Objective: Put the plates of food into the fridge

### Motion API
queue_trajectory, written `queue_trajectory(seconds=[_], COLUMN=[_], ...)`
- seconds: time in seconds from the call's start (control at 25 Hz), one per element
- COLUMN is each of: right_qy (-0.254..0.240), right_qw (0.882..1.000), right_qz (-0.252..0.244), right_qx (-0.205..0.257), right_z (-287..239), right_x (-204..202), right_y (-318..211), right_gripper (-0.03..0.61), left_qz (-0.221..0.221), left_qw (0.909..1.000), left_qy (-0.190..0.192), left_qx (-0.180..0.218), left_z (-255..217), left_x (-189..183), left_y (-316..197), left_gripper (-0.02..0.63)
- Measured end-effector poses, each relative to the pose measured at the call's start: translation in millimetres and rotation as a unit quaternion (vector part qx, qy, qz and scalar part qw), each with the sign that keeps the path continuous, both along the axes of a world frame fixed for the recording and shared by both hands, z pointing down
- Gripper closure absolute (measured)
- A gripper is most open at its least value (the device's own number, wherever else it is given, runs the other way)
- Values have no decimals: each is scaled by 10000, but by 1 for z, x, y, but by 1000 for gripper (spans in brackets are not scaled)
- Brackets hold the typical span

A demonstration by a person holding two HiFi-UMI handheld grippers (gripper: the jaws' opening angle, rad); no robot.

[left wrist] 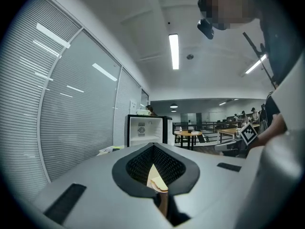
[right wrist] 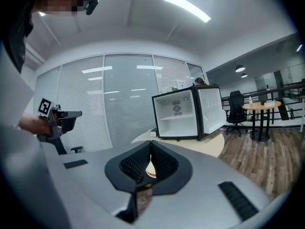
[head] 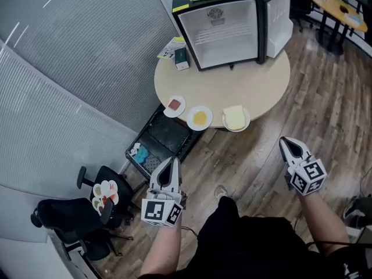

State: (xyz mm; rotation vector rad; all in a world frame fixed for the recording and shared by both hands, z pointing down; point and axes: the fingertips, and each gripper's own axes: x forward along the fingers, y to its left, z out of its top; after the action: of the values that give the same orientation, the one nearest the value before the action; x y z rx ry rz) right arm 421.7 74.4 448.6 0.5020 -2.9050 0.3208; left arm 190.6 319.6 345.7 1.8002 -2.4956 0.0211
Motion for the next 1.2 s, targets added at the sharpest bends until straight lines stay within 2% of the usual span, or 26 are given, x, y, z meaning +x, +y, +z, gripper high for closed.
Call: queue_trajectory(seconds=[0.24, 0.32, 0.44, 0.56, 0.8, 0.96, 1.2], right_qy=[260, 341, 473, 378, 123, 78, 63], right_qw=[9971, 9941, 9878, 9854, 9852, 9787, 9643], right_qz=[612, 845, 1175, 1328, 1258, 1499, 1703], right_qx=[-369, -593, -905, -992, -1159, -1402, -2029], right_z=[31, 41, 53, 57, 71, 92, 130], right_x=[-70, -91, -115, -136, -163, -161, -161], right_y=[-19, -26, -35, -38, -27, -26, -35], right_gripper=[574, 574, 574, 573, 574, 571, 421], left_qz=[473, 773, 1336, 1649, 1830, 1856, 1871], left_qw=[9989, 9970, 9910, 9861, 9830, 9826, 9822], left_qy=[-30, 8, -84, -128, -8, 83, 159], left_qx=[-70, -61, 37, 140, 149, 70, 90], left_z=[0, 2, -2, -4, 6, 23, 34], left_x=[-99, -124, -141, -159, -194, -207, -217], left_y=[-33, -49, -77, -97, -115, -120, -121], left_gripper=[611, 611, 611, 611, 611, 611, 611])
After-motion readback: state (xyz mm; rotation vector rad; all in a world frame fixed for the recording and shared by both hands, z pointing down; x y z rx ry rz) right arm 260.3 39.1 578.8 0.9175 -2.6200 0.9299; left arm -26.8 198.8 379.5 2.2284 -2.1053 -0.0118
